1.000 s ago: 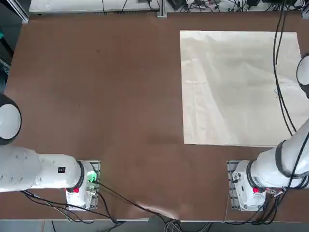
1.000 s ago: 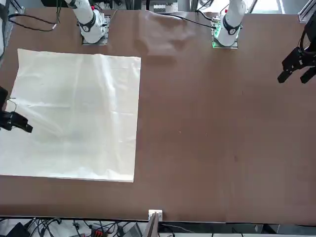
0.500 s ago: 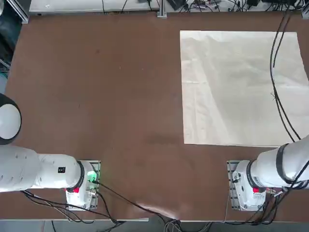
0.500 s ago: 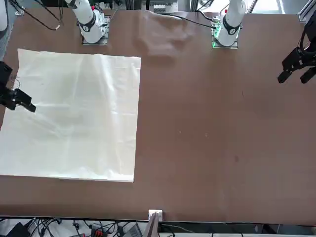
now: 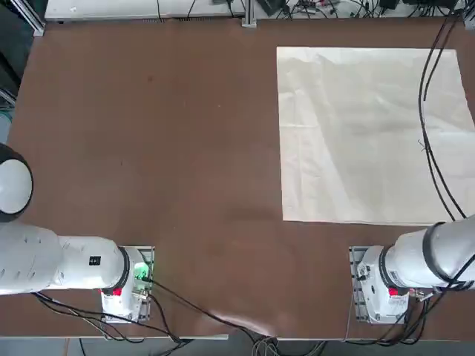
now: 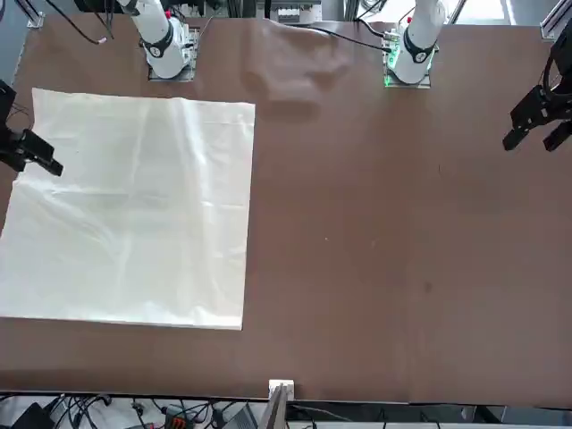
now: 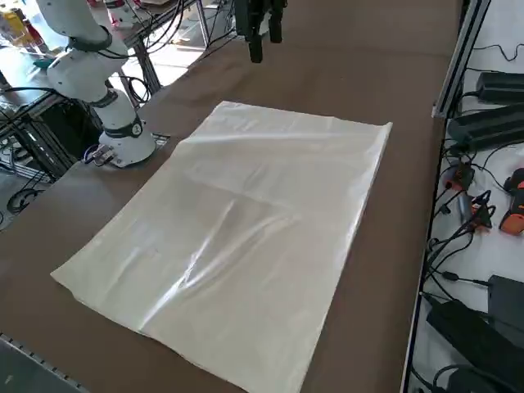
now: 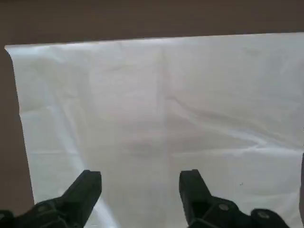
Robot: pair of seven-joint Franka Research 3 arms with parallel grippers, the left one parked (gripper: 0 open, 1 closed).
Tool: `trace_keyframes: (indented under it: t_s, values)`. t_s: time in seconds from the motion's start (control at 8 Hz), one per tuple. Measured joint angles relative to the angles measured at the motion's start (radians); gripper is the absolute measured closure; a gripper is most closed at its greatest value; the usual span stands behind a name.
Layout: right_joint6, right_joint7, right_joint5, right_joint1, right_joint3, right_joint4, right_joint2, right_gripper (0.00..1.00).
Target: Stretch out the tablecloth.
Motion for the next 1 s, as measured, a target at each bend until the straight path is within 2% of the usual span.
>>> trace_keyframes:
  t_s: [1.0]
  values:
    - [0.0, 0.0, 0.001, 0.001, 0.0, 0.0, 0.0, 0.0]
